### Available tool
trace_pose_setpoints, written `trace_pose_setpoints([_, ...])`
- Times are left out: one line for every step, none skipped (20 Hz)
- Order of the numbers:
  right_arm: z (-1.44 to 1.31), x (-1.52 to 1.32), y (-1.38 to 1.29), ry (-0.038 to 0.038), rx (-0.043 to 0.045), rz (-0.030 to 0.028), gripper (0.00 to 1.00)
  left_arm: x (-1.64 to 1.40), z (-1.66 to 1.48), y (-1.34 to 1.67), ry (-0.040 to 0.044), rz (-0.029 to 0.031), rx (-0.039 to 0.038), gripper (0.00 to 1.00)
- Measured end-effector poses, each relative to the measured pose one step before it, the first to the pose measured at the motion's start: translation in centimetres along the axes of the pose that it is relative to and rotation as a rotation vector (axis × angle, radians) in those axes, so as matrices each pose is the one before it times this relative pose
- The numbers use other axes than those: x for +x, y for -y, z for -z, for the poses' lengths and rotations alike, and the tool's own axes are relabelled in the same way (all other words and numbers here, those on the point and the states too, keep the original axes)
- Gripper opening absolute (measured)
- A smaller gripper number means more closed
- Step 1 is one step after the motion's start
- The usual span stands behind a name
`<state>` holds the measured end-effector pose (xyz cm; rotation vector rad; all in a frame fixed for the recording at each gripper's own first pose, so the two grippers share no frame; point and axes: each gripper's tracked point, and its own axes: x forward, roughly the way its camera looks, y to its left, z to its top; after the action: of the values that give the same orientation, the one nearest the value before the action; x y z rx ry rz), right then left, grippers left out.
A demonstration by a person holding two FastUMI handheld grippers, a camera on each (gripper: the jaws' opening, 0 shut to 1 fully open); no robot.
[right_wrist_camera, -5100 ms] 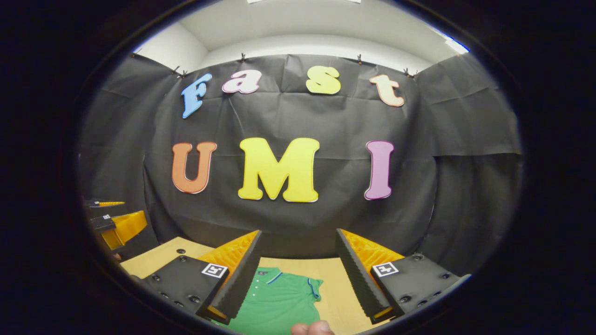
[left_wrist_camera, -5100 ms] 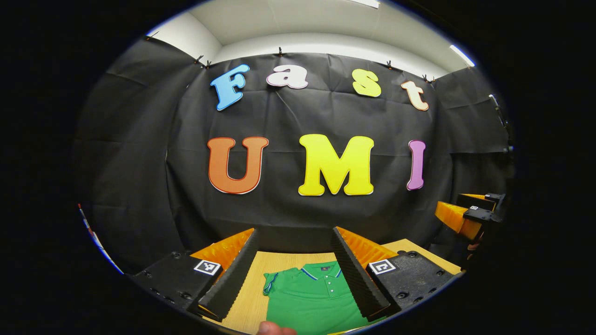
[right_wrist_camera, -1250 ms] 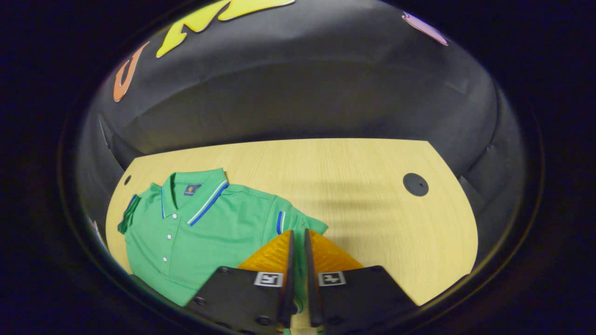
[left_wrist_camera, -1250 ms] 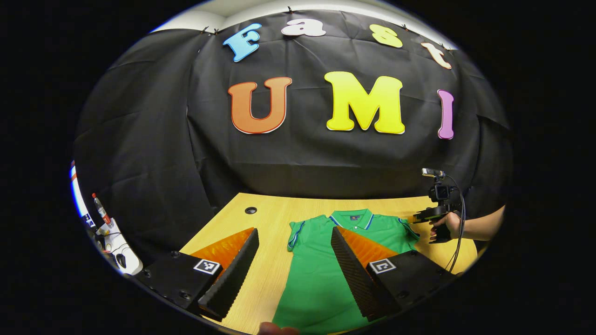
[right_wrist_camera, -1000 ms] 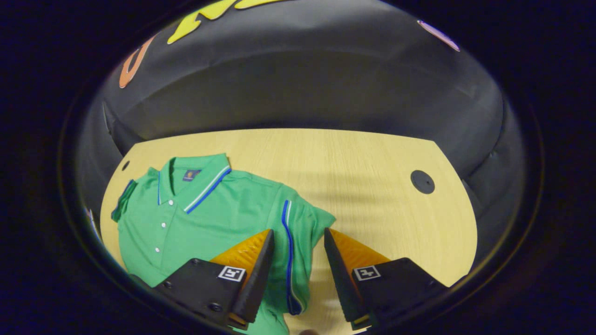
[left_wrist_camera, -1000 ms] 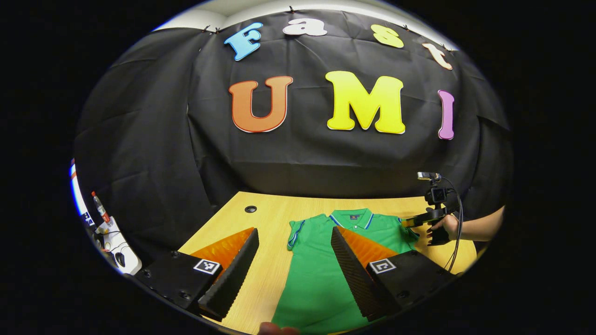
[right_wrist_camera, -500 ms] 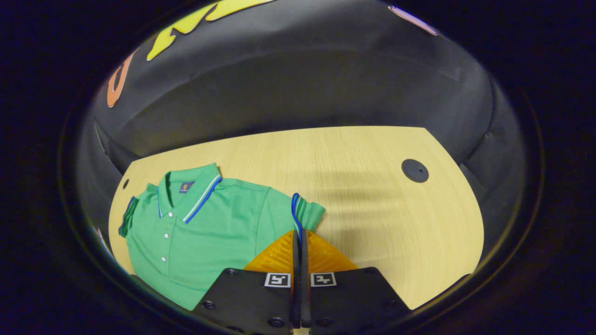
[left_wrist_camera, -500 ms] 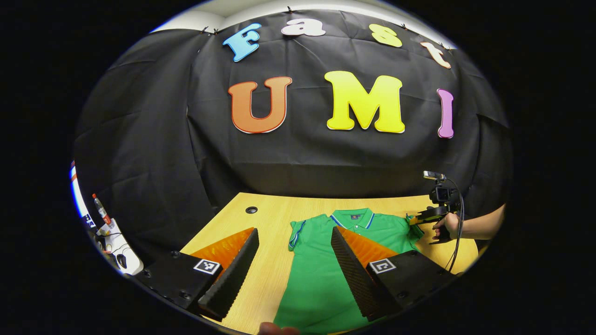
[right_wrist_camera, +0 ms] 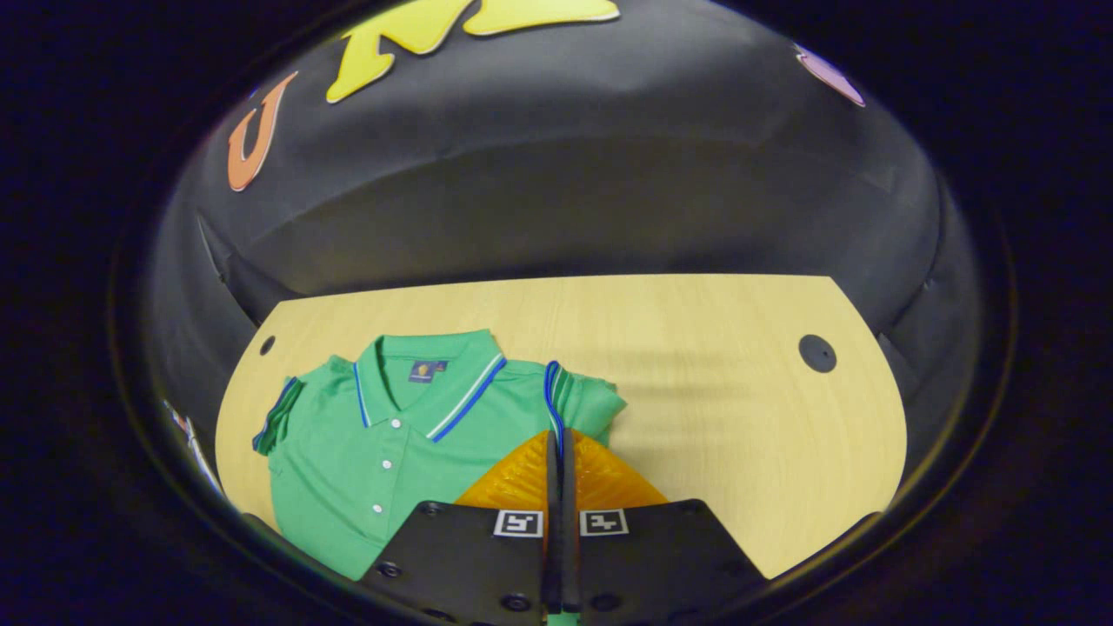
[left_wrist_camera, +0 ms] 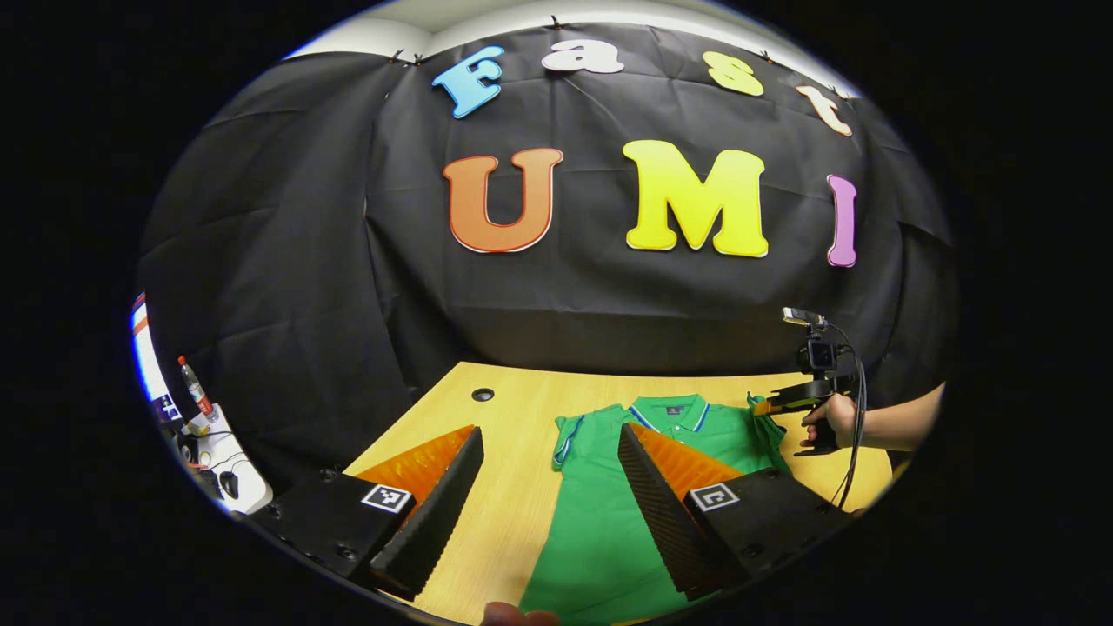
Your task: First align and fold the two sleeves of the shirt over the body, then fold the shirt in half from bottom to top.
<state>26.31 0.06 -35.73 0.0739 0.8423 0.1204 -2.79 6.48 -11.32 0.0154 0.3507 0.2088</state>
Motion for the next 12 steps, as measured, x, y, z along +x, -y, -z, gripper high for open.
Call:
trace_pose_setpoints([0.180, 0.201, -0.803, -0.00250, -0.00295, -0.00163, 0.01, -0.166, -0.056, -0.455, 0.00116, -0.00617, -0.00050, 1.00])
trace_pose_setpoints([0.185, 0.354, -0.606, -0.00282, -0.00199, 0.00296, 0.01, -0.159, -0.012, -0.561, 0.00416, -0.00858, 0.00017, 1.00])
trace_pose_setpoints([0.083, 0.194, -0.543, -0.00333, -0.00121, 0.00297, 0.01, -0.066, -0.030, -0.581, 0.00107, -0.00874, -0.00022, 1.00])
trace_pose_setpoints([0.164, 0.203, -0.450, -0.00323, -0.00355, 0.00208, 0.01, -0.057, 0.042, -0.521, 0.00119, -0.00820, -0.00091, 1.00])
trace_pose_setpoints([0.108, 0.239, -0.623, -0.00901, -0.00673, -0.00933, 0.01, -0.144, 0.104, -0.623, -0.00107, -0.00994, -0.00163, 1.00])
trace_pose_setpoints([0.239, 0.317, -0.531, -0.00358, -0.00556, -0.00359, 0.02, -0.121, 0.001, -0.553, 0.00161, -0.00655, -0.00360, 1.00])
trace_pose_setpoints([0.031, 0.121, -0.255, -0.00115, -0.00316, 0.00030, 0.05, -0.068, -0.052, -0.502, -0.00037, -0.00546, -0.00623, 1.00])
trace_pose_setpoints([-0.115, -0.154, -0.190, 0.00453, -0.00062, 0.00325, 0.08, 0.021, 0.127, -0.404, -0.00191, -0.00389, -0.00585, 1.00])
trace_pose_setpoints([-0.232, -0.227, -0.109, 0.00651, 0.00206, 0.00212, 0.10, 0.035, 0.106, -0.379, -0.00292, -0.00251, -0.00551, 1.00])
trace_pose_setpoints([-0.094, -0.153, -0.159, 0.00534, -0.00224, 0.00195, 0.17, -0.028, 0.001, -0.254, -0.00033, -0.00094, -0.00601, 1.00])
trace_pose_setpoints([-0.209, -0.391, -0.066, 0.00630, -0.00743, 0.00133, 0.25, 0.049, -0.050, -0.112, 0.00101, 0.00343, -0.00392, 1.00])
trace_pose_setpoints([-0.191, -0.463, 0.150, 0.00465, -0.00573, 0.00613, 0.36, 0.105, -0.077, -0.105, 0.00282, 0.00539, -0.00100, 1.00])
